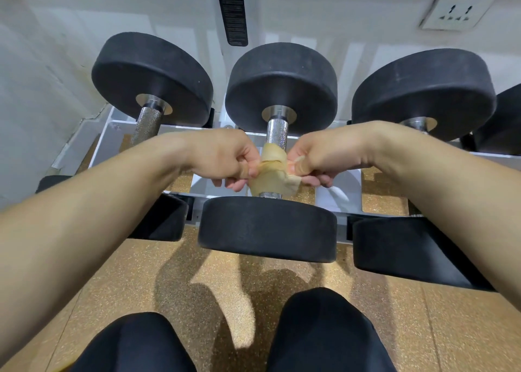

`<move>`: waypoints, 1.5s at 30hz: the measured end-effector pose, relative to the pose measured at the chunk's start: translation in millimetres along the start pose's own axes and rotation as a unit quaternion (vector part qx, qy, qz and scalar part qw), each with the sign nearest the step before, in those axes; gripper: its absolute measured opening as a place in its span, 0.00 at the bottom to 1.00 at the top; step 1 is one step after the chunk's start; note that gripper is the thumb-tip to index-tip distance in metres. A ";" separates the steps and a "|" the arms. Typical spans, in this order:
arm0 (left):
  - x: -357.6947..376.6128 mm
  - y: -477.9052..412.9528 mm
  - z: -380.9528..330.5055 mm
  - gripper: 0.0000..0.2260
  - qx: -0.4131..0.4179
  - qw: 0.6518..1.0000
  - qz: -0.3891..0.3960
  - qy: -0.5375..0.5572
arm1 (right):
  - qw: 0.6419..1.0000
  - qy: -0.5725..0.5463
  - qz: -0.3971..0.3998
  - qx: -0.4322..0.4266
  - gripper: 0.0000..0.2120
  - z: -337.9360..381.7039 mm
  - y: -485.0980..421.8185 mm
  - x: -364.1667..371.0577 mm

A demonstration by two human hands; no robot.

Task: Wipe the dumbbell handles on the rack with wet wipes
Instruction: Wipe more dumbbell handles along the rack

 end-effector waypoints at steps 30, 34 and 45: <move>15.8 -5.6 -4.6 0.08 0.024 0.986 0.040 -0.160 | 0.992 0.005 0.127 -0.027 0.23 6.6 14.8 16.1; -5.8 7.9 -10.9 0.13 0.064 0.998 0.024 -0.008 | 0.992 0.121 0.032 0.020 0.16 -4.1 5.0 2.5; -27.1 -9.4 1.4 0.13 -0.049 0.967 -0.203 -0.146 | 0.979 -0.115 -0.160 -0.043 0.16 0.6 10.8 -33.6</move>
Point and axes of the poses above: each hand's wrist, its own y-axis away from the middle knuckle, its own x-axis out of the palm, z = x × y, the point moved 7 cm from there along -y, towards the middle knuckle, and after that the axes turned 6 degrees about y, right-handed, at the moved point
